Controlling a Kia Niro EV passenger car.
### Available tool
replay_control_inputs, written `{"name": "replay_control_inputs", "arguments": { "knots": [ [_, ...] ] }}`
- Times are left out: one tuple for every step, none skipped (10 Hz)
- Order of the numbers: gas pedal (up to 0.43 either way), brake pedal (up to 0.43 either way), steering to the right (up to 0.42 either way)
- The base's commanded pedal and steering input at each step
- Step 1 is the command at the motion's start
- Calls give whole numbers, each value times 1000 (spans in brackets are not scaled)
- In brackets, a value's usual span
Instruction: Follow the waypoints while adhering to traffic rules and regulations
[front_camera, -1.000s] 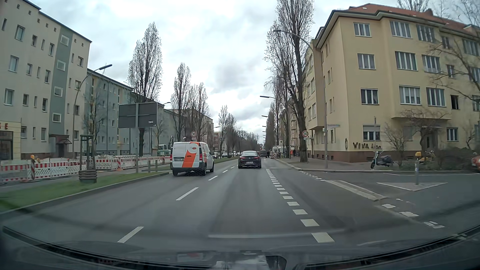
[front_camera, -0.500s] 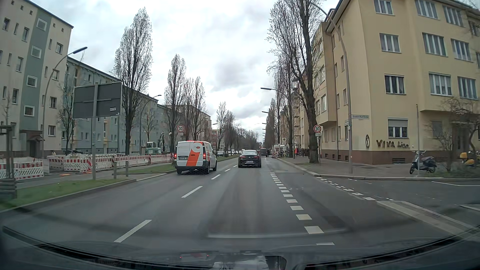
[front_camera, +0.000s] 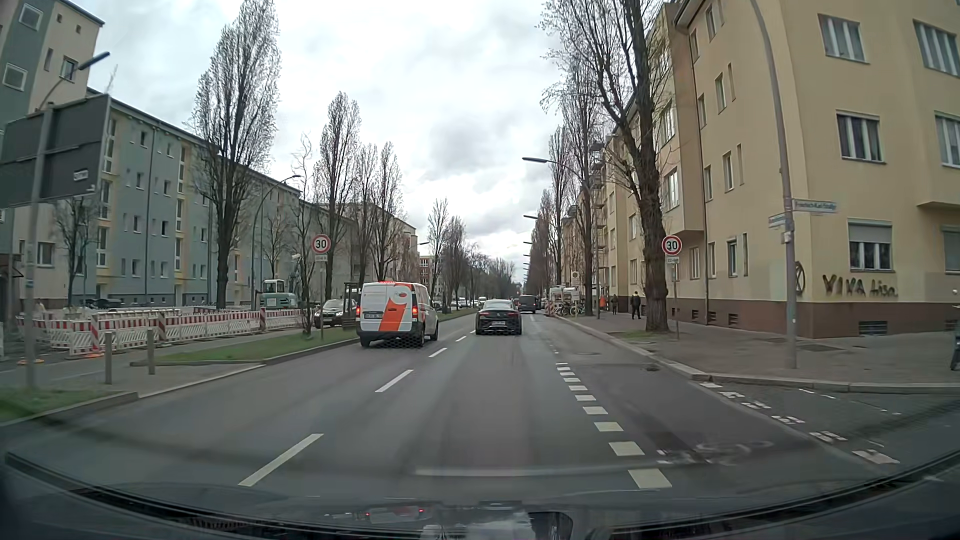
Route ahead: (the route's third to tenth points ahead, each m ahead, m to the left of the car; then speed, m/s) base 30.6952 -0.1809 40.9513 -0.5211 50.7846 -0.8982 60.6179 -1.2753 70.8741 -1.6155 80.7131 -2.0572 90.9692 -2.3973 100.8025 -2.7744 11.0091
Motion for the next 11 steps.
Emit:
{"name": "replay_control_inputs", "arguments": {
  "knots": [
    [260, 12, 3],
    [260, 12, 3],
    [248, 12, 2],
    [189, 12, 2],
    [67, 12, 3],
    [0, 12, 2],
    [0, 12, 3],
    [0, 12, 2],
    [0, 12, 3],
    [0, 12, 3],
    [0, 12, 4]
  ]
}}
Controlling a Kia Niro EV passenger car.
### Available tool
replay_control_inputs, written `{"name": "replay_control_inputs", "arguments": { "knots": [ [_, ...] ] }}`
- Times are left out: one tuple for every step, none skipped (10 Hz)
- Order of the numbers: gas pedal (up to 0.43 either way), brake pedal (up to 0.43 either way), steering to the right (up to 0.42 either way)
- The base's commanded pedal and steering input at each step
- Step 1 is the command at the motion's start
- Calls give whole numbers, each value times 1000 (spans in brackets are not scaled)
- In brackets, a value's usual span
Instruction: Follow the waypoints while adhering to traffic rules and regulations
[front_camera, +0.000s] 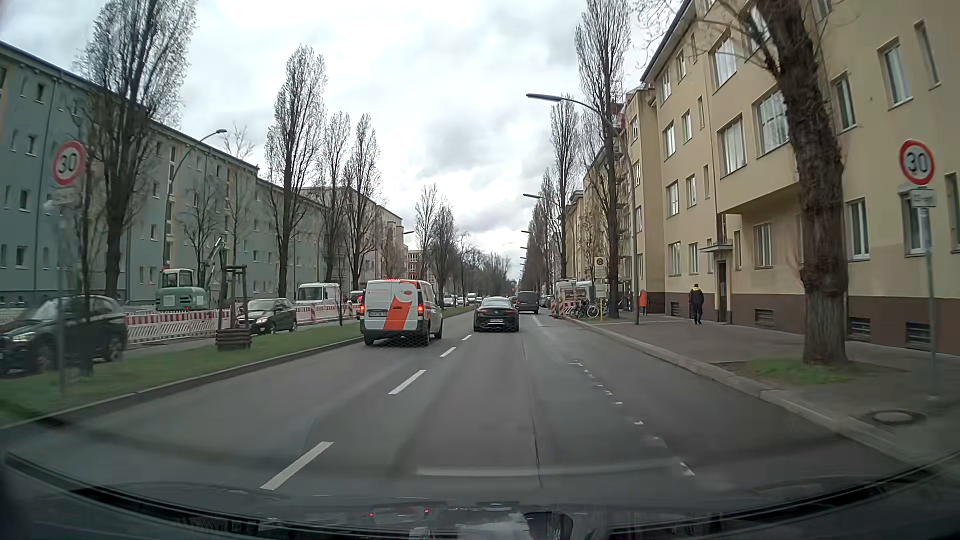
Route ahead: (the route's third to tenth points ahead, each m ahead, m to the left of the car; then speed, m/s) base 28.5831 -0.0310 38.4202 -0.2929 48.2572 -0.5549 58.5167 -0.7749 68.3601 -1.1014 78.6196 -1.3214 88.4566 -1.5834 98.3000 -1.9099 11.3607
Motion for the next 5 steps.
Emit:
{"name": "replay_control_inputs", "arguments": {
  "knots": [
    [0, 12, 5],
    [0, 12, 3],
    [0, 12, -1],
    [0, 12, -2],
    [0, 73, -2]
  ]
}}
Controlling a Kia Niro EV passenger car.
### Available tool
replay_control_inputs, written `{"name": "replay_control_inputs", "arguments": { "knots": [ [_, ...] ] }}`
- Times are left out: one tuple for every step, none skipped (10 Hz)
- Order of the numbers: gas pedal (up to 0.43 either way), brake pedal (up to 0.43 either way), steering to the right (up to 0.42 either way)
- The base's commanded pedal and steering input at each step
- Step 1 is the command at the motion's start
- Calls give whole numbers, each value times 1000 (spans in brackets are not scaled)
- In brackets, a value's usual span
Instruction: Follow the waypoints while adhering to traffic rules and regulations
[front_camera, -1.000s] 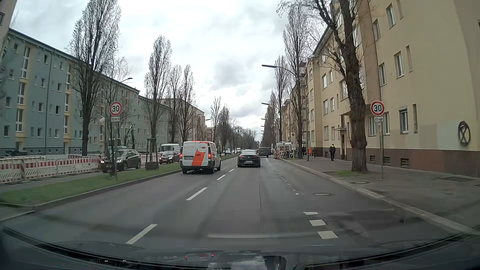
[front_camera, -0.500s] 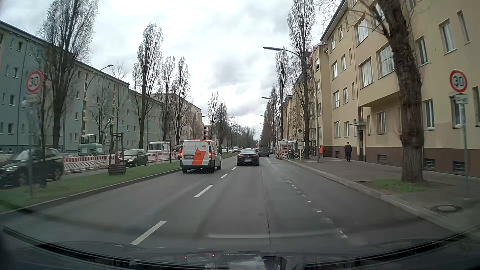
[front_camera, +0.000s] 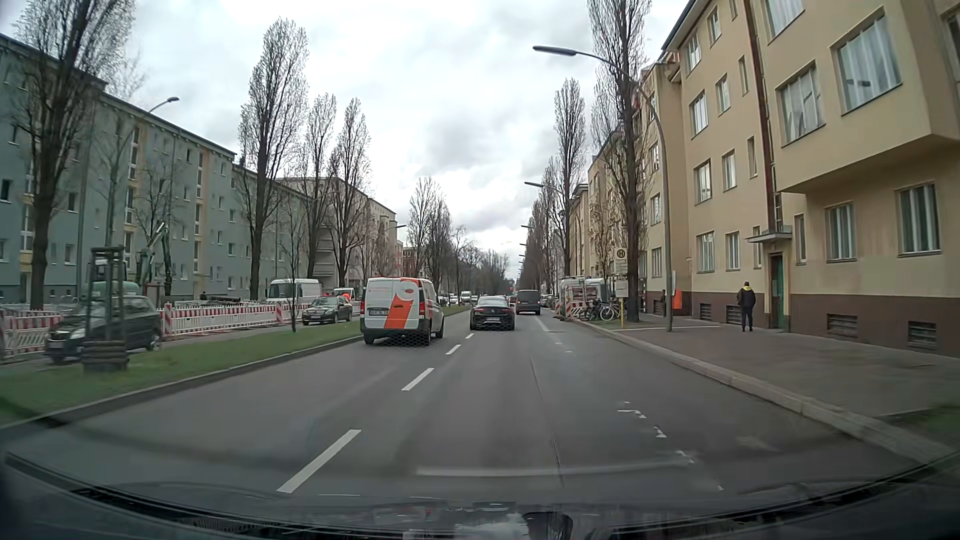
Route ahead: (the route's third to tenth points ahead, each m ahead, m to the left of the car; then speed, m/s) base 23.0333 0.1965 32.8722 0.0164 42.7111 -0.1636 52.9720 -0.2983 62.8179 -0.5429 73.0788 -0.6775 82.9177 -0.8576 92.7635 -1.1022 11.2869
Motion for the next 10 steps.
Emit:
{"name": "replay_control_inputs", "arguments": {
  "knots": [
    [0, 85, -3],
    [0, 98, -6],
    [0, 104, -11],
    [0, 110, -14],
    [0, 110, -15],
    [0, 116, -15],
    [0, 116, -15],
    [0, 116, -15],
    [0, 116, -15],
    [0, 122, -15]
  ]
}}
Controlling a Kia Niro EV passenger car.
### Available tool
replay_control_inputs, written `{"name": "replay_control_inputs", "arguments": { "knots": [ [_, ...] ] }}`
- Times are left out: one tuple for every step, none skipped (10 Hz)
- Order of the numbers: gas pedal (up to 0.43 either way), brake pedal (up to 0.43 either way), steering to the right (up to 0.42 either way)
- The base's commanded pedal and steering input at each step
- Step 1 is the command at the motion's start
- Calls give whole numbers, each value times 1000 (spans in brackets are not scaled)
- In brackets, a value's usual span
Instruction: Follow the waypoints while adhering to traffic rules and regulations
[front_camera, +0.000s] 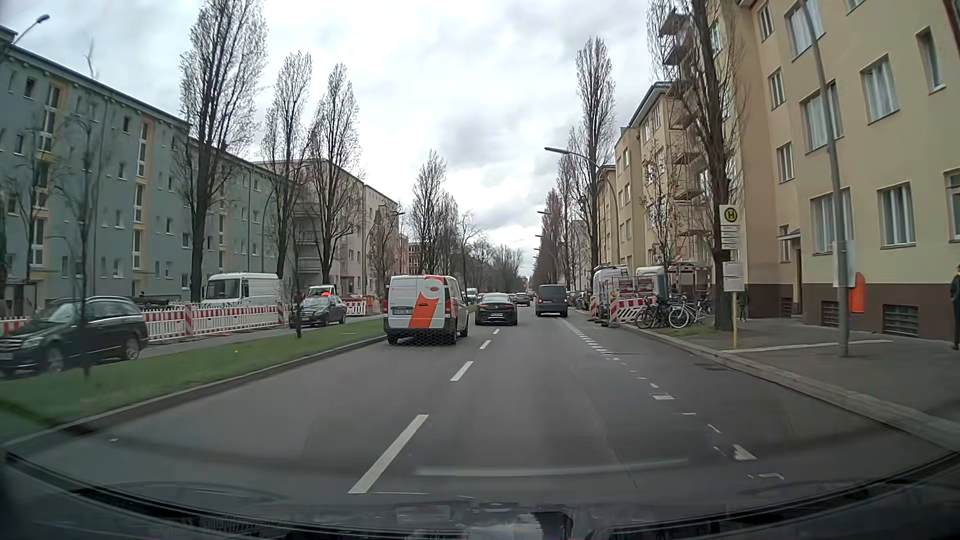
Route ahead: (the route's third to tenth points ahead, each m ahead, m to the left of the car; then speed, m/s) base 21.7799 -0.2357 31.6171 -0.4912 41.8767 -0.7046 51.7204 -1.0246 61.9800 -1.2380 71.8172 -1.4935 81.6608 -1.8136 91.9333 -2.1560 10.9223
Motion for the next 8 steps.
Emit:
{"name": "replay_control_inputs", "arguments": {
  "knots": [
    [0, 116, -15],
    [0, 116, -14],
    [0, 110, -14],
    [0, 91, -13],
    [0, 37, -12],
    [0, 18, -6],
    [0, 18, -3],
    [0, 12, -3]
  ]
}}
